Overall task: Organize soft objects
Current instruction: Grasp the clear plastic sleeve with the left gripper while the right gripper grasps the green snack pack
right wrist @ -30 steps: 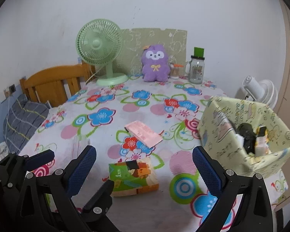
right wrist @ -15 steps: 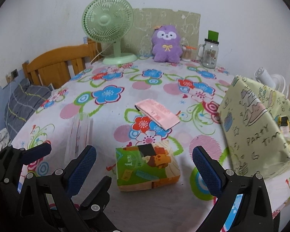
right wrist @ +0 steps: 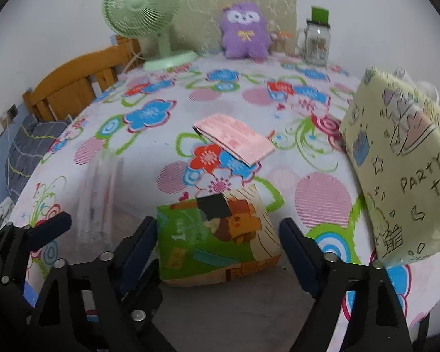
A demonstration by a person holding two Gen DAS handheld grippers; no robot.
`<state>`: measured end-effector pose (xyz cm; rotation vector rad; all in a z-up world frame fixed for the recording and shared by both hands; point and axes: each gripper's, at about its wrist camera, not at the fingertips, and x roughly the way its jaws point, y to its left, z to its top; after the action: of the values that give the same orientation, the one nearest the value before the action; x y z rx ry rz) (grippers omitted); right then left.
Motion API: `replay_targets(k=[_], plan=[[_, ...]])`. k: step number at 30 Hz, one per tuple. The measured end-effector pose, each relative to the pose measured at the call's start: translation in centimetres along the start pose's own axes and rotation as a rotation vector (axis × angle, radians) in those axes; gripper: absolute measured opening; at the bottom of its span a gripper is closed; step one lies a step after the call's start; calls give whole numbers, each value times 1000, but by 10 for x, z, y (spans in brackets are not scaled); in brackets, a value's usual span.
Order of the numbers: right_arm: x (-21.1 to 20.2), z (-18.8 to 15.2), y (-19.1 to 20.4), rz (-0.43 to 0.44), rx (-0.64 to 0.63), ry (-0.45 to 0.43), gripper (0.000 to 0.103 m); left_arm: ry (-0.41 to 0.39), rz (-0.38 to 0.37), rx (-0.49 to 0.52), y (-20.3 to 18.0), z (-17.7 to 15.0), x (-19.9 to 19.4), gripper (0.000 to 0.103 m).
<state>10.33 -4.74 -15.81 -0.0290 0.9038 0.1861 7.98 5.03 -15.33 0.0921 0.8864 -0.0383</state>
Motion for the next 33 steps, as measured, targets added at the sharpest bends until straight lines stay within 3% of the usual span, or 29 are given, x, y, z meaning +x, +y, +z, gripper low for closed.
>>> replay_targets(k=[7,19,22,29,33], plan=[[1,5,-2,-13,-9,-2,74,5,4,4,-2,7,5,101],[5,24,2,4,-25,-16,73,13,21,-40,11,24,17,87],[8,29,4,7,-24,-16,73,11,14,-53,15,27,19,78],[11,35,10,18,-30,-16,74,-2,-27,-89,23,30,19,41],[11,36,13,25,-37,-17,74,-4,-37,-92,22,29,17,31]])
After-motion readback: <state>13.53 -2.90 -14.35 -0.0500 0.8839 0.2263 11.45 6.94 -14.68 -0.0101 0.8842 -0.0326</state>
